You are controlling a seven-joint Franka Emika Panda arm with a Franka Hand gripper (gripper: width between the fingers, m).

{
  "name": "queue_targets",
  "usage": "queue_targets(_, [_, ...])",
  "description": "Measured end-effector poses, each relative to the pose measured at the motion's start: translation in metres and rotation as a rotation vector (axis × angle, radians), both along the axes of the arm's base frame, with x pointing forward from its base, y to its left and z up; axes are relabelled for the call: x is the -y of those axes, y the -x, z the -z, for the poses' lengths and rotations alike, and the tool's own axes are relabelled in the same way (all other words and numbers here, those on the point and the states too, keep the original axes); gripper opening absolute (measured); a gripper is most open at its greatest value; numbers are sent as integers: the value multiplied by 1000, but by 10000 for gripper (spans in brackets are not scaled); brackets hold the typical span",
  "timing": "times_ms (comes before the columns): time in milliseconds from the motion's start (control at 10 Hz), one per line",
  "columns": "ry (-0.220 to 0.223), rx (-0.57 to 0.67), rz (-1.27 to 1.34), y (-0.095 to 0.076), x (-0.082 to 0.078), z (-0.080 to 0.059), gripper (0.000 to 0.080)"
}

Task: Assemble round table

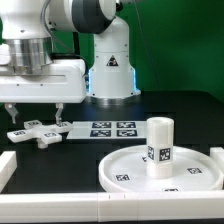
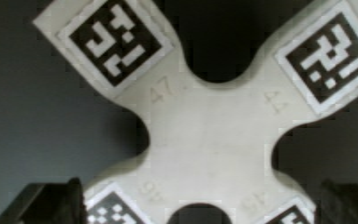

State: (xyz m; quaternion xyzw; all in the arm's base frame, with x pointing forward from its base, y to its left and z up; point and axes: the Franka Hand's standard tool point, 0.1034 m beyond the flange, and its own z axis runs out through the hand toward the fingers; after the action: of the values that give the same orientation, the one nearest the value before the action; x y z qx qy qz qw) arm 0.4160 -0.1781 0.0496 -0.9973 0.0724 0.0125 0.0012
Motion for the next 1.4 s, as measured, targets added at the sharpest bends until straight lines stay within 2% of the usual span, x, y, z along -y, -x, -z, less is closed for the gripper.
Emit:
queue_targets(1100, [-3, -9, -2, 2, -2, 4, 649])
queue_targets(1400, [-45, -46, 85, 14, -1, 9, 649])
